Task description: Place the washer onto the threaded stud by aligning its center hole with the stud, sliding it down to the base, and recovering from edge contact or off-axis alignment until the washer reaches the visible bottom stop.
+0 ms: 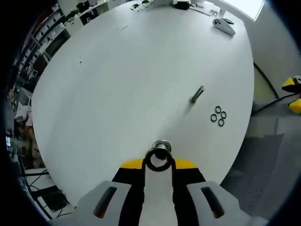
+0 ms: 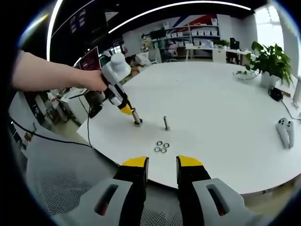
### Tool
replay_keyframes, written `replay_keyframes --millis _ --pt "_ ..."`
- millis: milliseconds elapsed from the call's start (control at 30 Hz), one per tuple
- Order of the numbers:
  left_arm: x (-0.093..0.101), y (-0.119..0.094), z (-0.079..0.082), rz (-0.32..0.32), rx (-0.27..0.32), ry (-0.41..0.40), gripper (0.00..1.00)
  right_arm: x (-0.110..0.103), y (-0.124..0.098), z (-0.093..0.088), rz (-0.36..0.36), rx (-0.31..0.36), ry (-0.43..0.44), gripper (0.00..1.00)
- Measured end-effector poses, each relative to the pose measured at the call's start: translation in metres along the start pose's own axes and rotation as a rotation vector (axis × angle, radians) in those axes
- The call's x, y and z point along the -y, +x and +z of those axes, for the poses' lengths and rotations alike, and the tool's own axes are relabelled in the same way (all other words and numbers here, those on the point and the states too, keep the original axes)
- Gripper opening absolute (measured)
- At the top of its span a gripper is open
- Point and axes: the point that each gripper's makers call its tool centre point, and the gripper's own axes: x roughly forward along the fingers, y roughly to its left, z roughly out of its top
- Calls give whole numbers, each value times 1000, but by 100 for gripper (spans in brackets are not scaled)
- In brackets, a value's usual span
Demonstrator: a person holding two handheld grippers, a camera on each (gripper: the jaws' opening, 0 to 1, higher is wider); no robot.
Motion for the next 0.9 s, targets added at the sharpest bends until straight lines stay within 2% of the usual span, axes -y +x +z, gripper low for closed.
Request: replay_keyframes --millis 367,733,900 --pt "5 10 5 -9 -23 35 19 0 0 2 1 8 3 26" --pt "6 25 1 -5 -68 60 19 2 0 2 -1 11 4 26" --pt "7 31 -2 -6 -71 75 19 2 0 2 -4 13 5 26"
